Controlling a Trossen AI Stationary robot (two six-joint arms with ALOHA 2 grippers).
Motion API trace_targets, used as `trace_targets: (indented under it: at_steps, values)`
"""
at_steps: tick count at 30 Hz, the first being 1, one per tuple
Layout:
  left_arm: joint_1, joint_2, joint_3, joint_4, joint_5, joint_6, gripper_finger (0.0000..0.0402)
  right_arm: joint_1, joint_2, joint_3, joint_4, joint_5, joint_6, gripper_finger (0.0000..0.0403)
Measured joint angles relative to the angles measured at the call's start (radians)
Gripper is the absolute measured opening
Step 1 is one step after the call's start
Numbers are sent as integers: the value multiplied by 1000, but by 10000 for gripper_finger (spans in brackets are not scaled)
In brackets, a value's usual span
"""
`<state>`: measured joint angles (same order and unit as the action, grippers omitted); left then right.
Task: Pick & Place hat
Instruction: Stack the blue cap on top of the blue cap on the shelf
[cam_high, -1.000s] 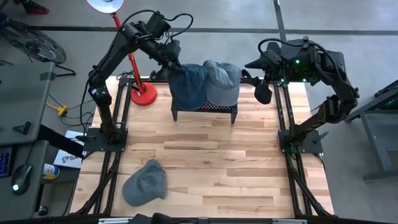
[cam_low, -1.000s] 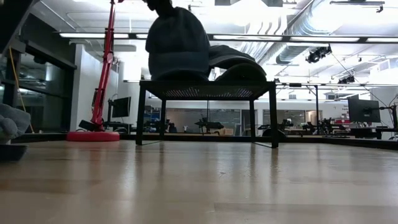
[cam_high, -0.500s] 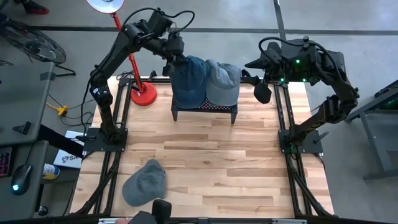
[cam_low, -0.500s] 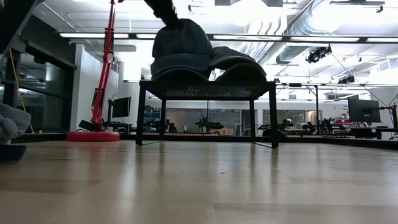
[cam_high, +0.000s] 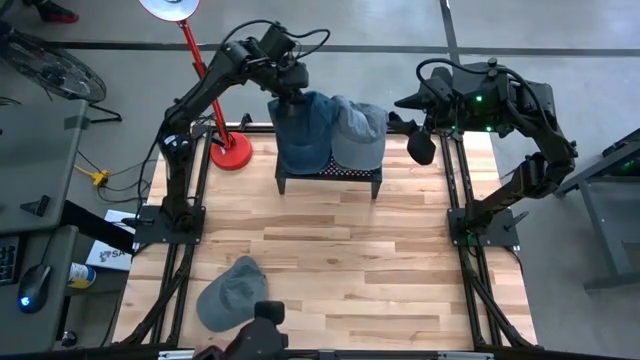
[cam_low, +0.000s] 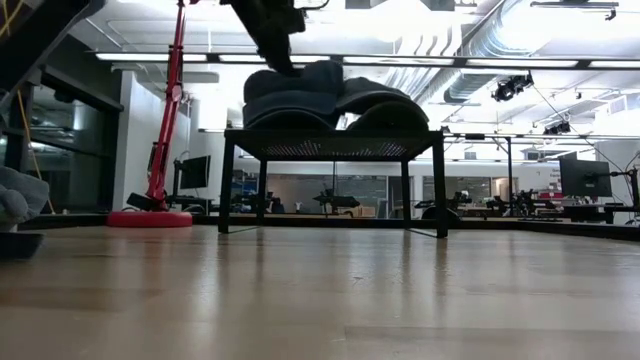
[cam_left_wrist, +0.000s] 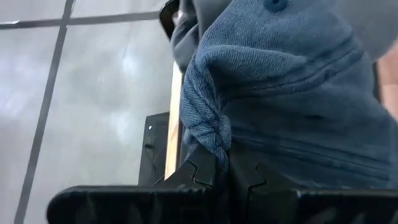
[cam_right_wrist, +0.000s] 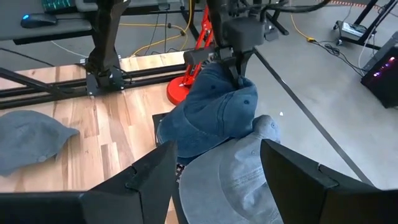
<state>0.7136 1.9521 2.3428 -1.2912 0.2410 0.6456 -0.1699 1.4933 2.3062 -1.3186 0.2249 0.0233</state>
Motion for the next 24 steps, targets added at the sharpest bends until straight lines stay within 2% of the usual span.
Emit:
trace_targets:
  at_steps: [5, 14, 18, 24]
  values:
    - [0, 11, 0, 1, -39, -4, 9, 0, 0, 0, 0, 8, 3, 224]
    - [0, 10, 0, 19, -66, -26, 57, 0, 0, 0, 0, 5, 30, 224]
    - [-2, 4, 0, 17, -69, -26, 94, 0, 0, 0, 0, 2, 30, 224]
    - [-5, -46, 0, 17, -69, -26, 177, 0, 0, 0, 0, -15, 26, 224]
